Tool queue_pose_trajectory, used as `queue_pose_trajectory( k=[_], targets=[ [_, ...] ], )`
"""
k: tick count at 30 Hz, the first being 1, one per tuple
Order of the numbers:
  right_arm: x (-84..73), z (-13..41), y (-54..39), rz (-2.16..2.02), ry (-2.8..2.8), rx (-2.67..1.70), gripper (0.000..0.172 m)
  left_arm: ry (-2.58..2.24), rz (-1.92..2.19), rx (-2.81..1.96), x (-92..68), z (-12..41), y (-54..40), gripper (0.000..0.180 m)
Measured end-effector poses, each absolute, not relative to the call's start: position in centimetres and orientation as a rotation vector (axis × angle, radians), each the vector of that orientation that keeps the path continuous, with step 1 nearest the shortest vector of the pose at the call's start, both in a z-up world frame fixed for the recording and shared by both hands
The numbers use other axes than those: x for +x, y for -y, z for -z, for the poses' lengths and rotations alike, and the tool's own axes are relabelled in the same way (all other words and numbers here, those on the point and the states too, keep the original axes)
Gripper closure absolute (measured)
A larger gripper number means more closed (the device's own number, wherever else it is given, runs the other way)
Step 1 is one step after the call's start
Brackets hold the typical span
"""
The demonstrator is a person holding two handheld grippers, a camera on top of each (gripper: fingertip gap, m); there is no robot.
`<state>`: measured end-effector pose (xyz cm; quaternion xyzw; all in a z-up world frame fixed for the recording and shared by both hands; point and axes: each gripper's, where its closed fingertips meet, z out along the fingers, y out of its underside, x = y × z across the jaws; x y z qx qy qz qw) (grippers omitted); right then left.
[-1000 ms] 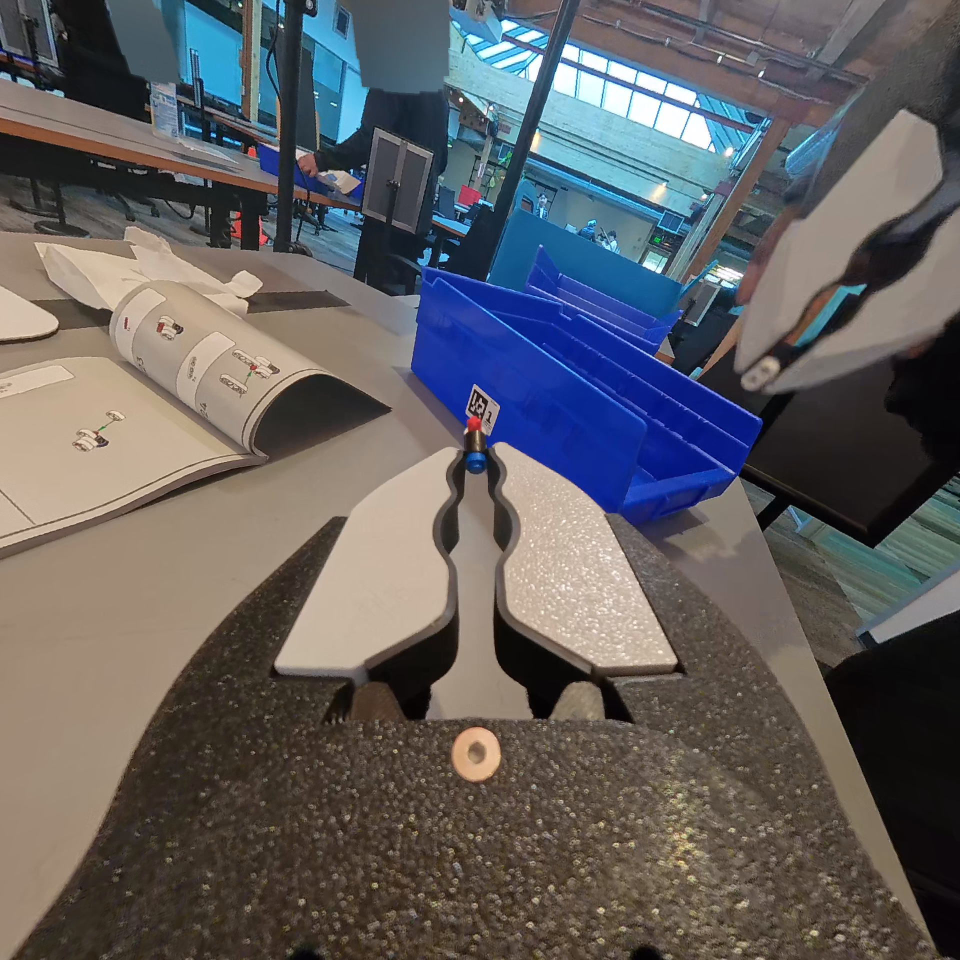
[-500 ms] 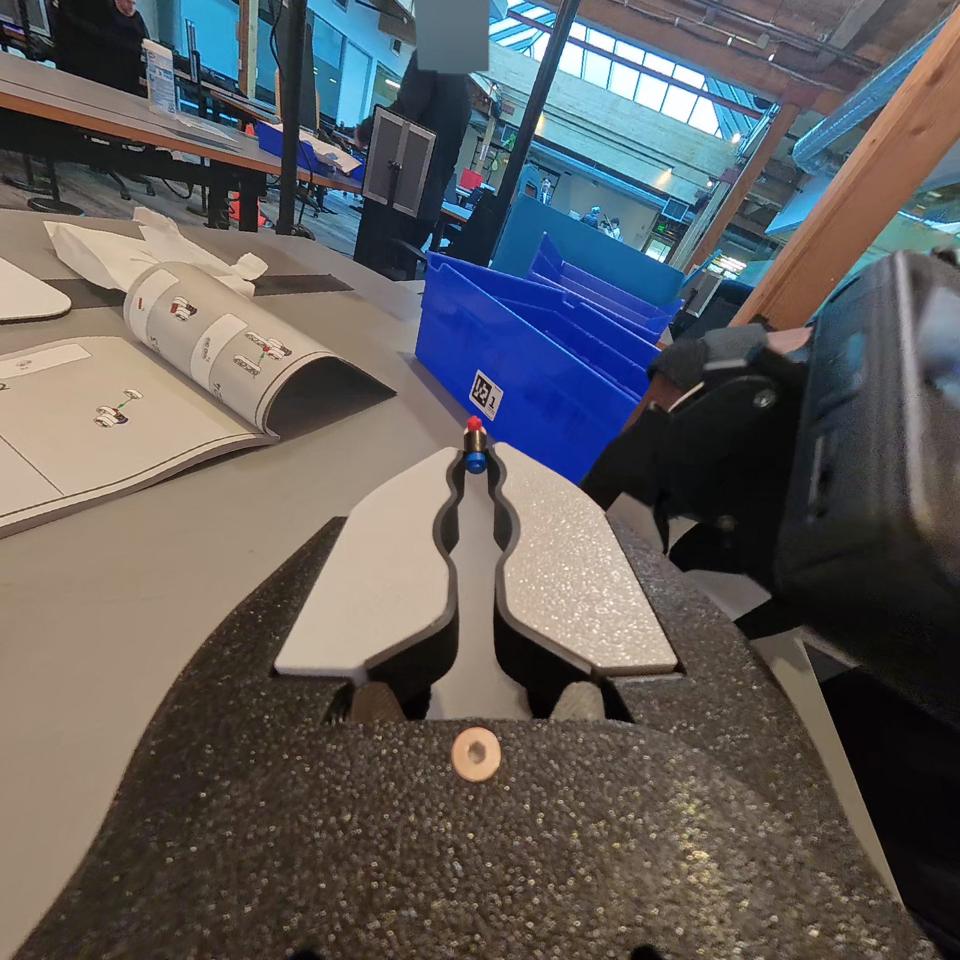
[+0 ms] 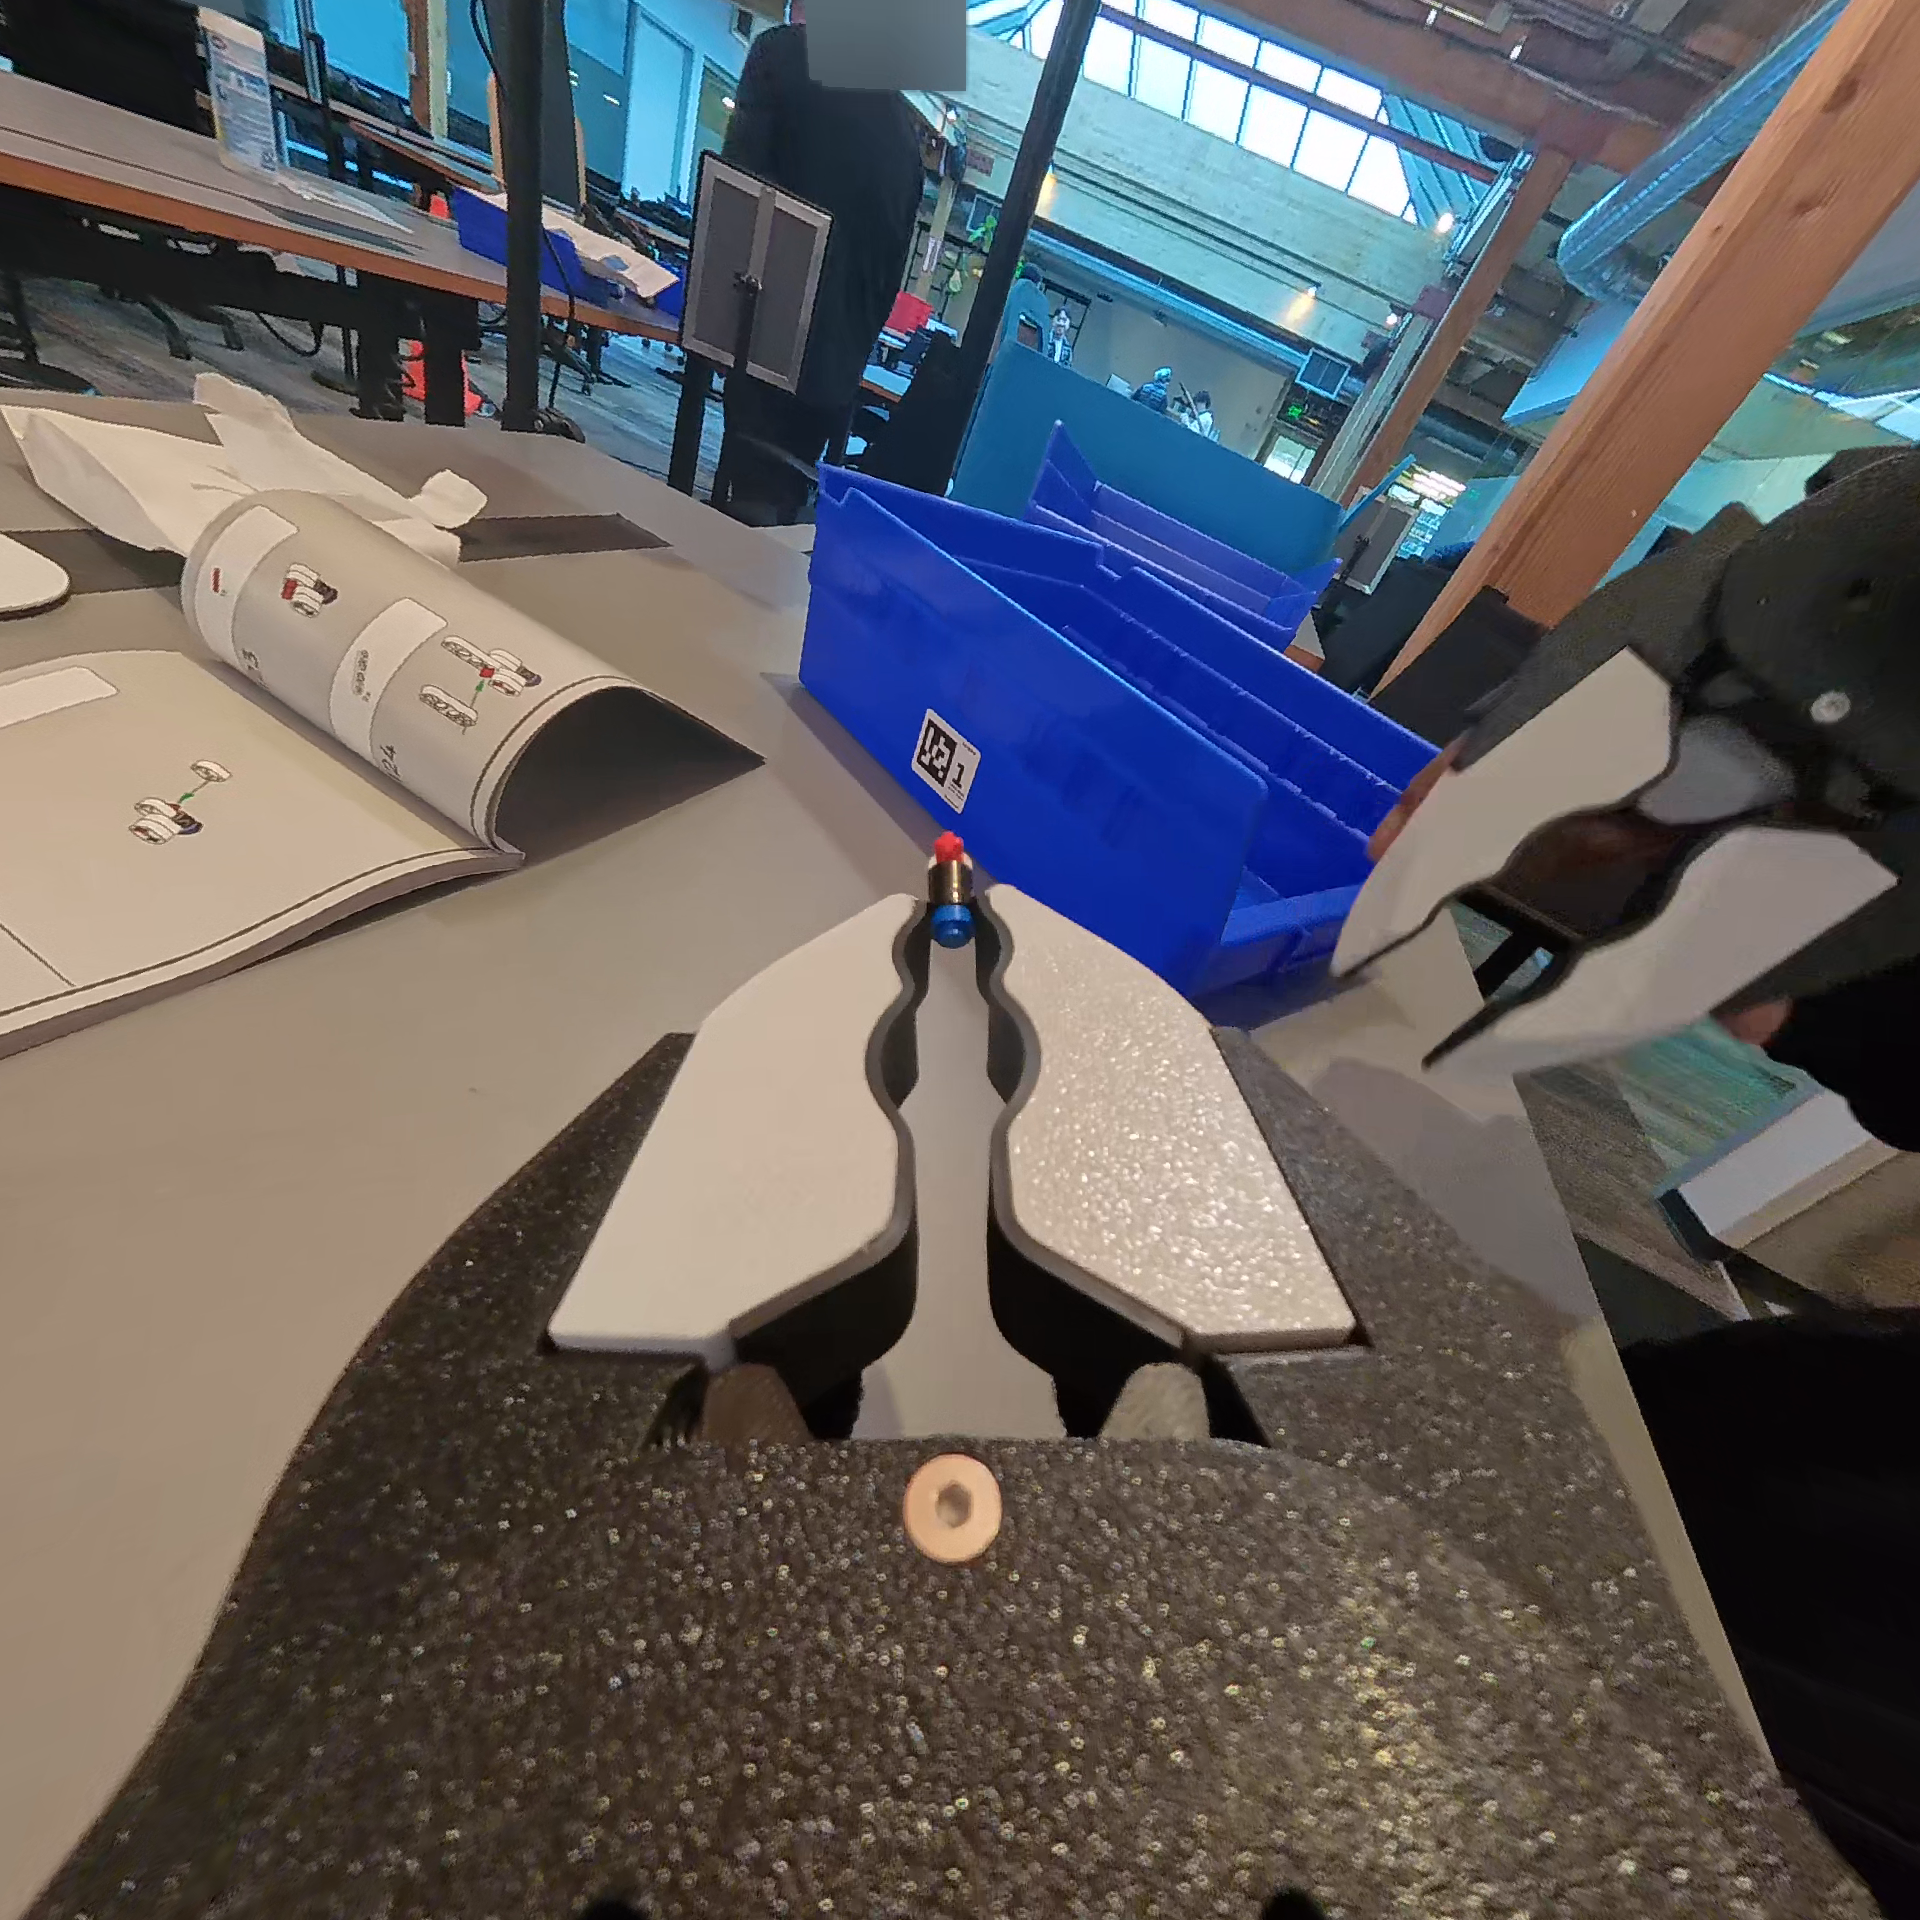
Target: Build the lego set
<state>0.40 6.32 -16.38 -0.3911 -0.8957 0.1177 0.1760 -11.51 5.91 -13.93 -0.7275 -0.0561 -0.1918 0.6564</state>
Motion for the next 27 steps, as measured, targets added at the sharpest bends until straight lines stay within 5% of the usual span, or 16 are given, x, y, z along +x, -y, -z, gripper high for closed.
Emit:
queue_pose_trajectory(
  k=[15, 27],
  targets=[
    [5.8, 21.7, -19.2, 0.027, 2.385, -1.405, 0.136, 0.009, 0.354, -1.718, -10.4, 14.6, -5.9, 0.173],
    [0.4, 19.6, -23.8, 0.191, 2.246, -1.247, 0.136, -0.096, 0.214, -1.796, -10.7, 15.5, -5.9, 0.173]
  ],
)
